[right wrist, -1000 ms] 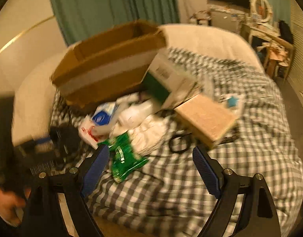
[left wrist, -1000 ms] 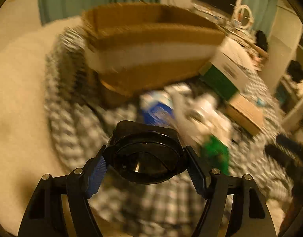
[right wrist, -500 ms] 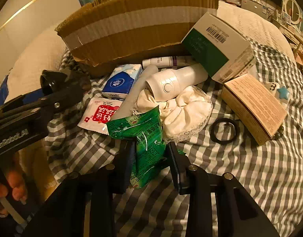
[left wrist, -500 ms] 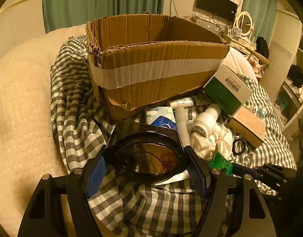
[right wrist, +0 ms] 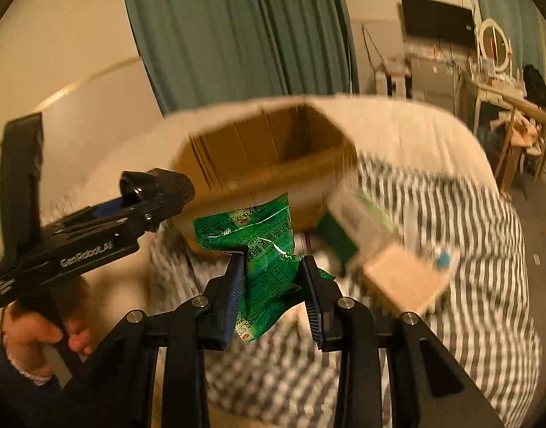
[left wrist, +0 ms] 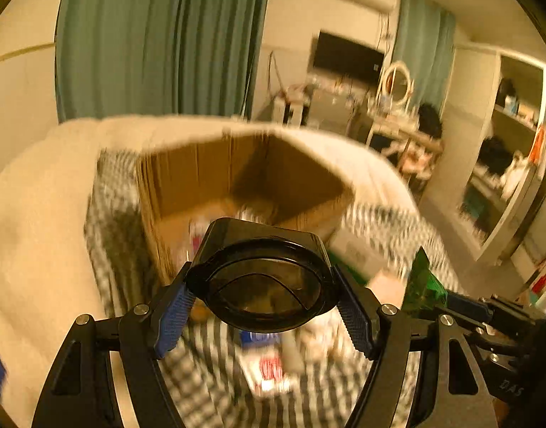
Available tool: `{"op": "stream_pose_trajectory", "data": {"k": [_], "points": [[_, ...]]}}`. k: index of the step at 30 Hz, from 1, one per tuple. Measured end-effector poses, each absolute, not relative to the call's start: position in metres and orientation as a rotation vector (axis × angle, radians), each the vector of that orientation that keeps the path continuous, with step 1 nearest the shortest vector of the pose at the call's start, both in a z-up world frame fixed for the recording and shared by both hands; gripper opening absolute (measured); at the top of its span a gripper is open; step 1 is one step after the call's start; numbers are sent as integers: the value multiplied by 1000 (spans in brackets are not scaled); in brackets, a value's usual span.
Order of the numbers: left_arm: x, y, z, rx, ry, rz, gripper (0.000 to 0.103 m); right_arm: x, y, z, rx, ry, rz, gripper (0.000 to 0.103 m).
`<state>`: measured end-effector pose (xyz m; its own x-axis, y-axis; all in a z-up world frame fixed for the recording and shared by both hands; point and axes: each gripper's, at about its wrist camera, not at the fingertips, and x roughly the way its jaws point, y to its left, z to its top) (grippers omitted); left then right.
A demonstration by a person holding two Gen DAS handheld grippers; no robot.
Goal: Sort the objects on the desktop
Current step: 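Release the black lid into the box with left tool while right drops the green packet in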
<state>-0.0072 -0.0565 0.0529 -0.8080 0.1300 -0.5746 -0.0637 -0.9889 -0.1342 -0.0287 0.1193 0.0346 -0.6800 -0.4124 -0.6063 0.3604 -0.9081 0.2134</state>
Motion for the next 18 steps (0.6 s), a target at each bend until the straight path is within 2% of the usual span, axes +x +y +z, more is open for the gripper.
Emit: {"op": "stream_pose_trajectory", "data": {"k": [6,9,14,15,16,17,18], "points": [[-87,-85,90,-865,-139,2903,76,-89,88,82,845,-101,-2536,31],[-125,-98,71,-914,-92,2933,76,-129,67,83,859,-116,-2533,31],[-158,-118,29,-1040,-283,2834,77,-192,51,62,914,-225,-2553,35],[-162,-118,26,-1041,-291,2816,82,-198,54,57,923,-254,-2563,41],[-163,-117,25,-1036,-285,2811,87,-205,56,54,939,-300,-2561,54],[-163,-113,25,-1034,-260,2825,99,-208,60,52,944,-342,-2559,59],[-162,-112,26,-1021,-242,2836,103,-208,64,51,939,-374,-2574,64]]}}
